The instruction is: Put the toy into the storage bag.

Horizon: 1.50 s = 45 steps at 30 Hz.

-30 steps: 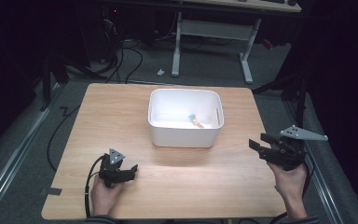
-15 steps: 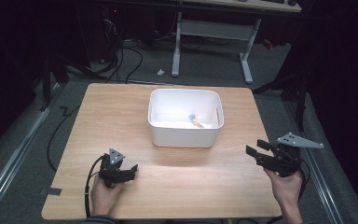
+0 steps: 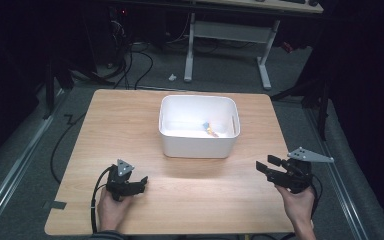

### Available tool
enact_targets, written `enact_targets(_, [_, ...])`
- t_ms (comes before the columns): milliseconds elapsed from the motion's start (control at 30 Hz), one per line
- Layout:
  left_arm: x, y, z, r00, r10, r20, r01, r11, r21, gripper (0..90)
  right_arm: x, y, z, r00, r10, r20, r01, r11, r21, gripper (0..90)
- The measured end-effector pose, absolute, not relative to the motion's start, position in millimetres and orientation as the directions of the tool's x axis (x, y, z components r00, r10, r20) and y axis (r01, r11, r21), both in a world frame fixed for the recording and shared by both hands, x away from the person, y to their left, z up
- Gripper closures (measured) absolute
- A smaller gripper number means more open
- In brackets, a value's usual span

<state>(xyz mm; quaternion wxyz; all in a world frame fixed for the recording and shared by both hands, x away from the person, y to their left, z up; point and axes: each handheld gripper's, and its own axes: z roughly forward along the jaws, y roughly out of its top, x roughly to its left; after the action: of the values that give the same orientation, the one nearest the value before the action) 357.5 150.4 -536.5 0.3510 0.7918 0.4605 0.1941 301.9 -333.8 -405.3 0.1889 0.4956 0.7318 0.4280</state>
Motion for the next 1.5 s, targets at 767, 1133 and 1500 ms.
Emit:
enact_targets(767, [357.5, 150.4, -536.5, 0.500, 0.866, -0.016, 0.593, -0.329, 0.735, 19.7, 311.6, -317.1, -440.3, -0.442, 0.879, 0.177, 0.604, 0.146, 0.784, 43.8])
enact_targets(1133, [357.4, 150.3, -536.5, 0.500, 0.866, -0.016, 0.594, -0.329, 0.734, 19.7, 317.0, -312.2, -453.9, -0.434, 0.881, 0.187, 0.624, 0.144, 0.768, 43.8])
enact_targets(1500, [357.4, 150.3, -536.5, 0.499, 0.866, -0.016, 0.594, -0.329, 0.734, 19.7, 321.8, -309.2, -464.6, -0.426, 0.887, 0.177, 0.636, 0.155, 0.756, 43.2])
